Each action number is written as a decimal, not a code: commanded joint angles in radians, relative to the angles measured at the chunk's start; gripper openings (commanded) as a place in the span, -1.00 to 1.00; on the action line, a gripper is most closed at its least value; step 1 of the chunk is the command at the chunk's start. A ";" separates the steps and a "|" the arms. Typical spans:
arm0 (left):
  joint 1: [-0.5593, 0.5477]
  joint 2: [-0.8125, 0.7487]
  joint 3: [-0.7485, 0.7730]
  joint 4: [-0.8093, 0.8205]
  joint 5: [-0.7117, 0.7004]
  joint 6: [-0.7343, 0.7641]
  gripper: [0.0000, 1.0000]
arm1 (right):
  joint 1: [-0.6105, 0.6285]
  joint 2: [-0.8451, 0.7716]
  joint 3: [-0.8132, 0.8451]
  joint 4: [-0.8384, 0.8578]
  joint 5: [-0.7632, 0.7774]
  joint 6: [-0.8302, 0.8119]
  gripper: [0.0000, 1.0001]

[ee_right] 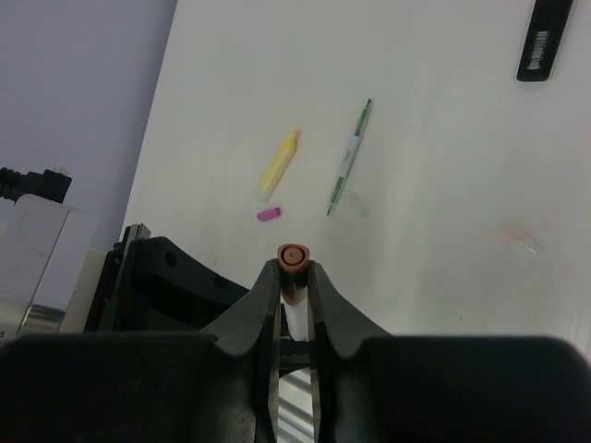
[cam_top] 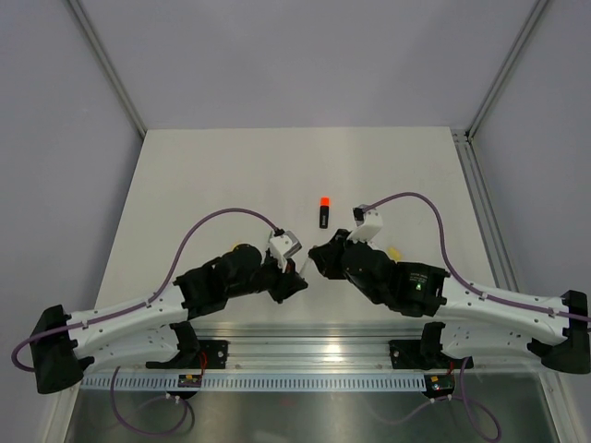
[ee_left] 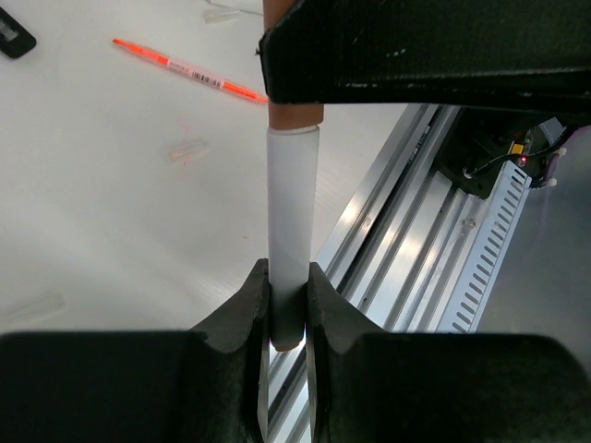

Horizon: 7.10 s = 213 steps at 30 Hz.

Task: Insert the pens into the pen caps
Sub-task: Press the pen cap onto the pen.

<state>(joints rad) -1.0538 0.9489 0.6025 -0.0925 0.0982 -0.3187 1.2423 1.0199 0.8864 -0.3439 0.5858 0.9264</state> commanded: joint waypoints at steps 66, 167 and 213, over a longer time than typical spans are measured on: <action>0.017 -0.317 0.068 0.163 0.367 -0.146 -1.00 | -0.164 0.078 0.445 0.221 -0.896 -0.655 0.28; 0.017 -0.223 0.263 0.099 0.169 -0.034 -1.00 | 0.103 -0.035 -0.001 0.146 -0.498 -0.337 -1.00; 0.135 -0.177 0.327 0.074 0.245 -0.034 -1.00 | 0.407 0.106 -0.316 0.401 -0.310 -0.004 -1.00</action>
<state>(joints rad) -1.0191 0.7815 0.8055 -0.6804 0.4679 -0.3050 1.5150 1.0203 0.6678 0.2348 0.6235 0.8402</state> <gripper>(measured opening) 0.159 0.218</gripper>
